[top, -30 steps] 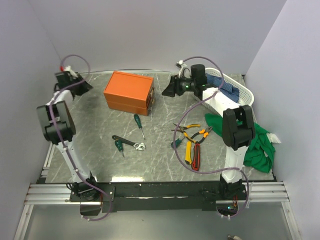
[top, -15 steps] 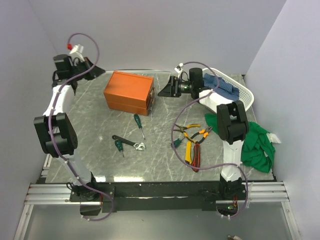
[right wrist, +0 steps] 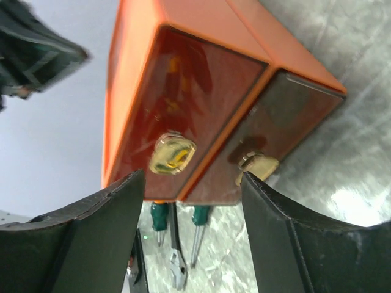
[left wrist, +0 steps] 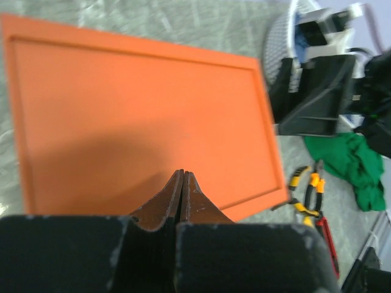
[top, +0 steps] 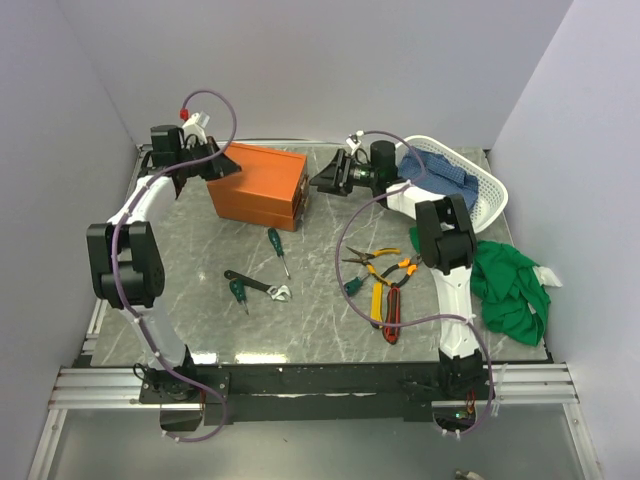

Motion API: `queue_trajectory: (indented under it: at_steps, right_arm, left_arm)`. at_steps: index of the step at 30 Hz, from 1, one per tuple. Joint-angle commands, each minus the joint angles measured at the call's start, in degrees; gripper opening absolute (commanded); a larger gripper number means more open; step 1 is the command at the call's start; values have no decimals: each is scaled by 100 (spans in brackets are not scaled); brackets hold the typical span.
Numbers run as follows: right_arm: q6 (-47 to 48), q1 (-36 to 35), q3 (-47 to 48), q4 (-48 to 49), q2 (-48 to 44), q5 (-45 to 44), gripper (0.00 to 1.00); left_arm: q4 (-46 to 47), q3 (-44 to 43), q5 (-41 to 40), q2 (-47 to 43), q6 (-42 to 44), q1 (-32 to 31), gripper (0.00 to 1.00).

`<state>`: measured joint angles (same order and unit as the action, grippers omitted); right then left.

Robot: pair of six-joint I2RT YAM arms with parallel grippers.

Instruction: Sort the tools into containers

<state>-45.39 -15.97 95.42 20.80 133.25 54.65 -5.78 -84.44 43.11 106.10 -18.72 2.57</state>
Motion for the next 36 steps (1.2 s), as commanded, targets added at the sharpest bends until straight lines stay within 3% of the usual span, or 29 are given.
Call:
queue_trajectory:
  at_steps: [1, 13, 18, 24, 28, 36]
  right_arm:
    - [-409, -126, 328, 671, 96, 195, 71]
    - [-656, -293, 513, 803, 351, 247, 66]
    - [-778, -337, 531, 1084, 438, 309, 59]
    - [-989, -337, 601, 1480, 570, 423, 42]
    - [-1034, -284, 557, 1550, 562, 415, 22]
    - [-761, 199, -303, 1374, -88, 668, 13]
  left_arm:
    - [-222, -20, -242, 191, 325, 7, 1]
    - [-485, 200, -567, 174, 703, -222, 1]
    - [-547, 262, -620, 165, 764, -222, 1]
    - [-748, 139, -795, 253, 992, -222, 1]
    - [-960, -46, -1006, 323, 1195, -222, 1]
    - [-978, -107, -1244, 332, 1310, -222, 1]
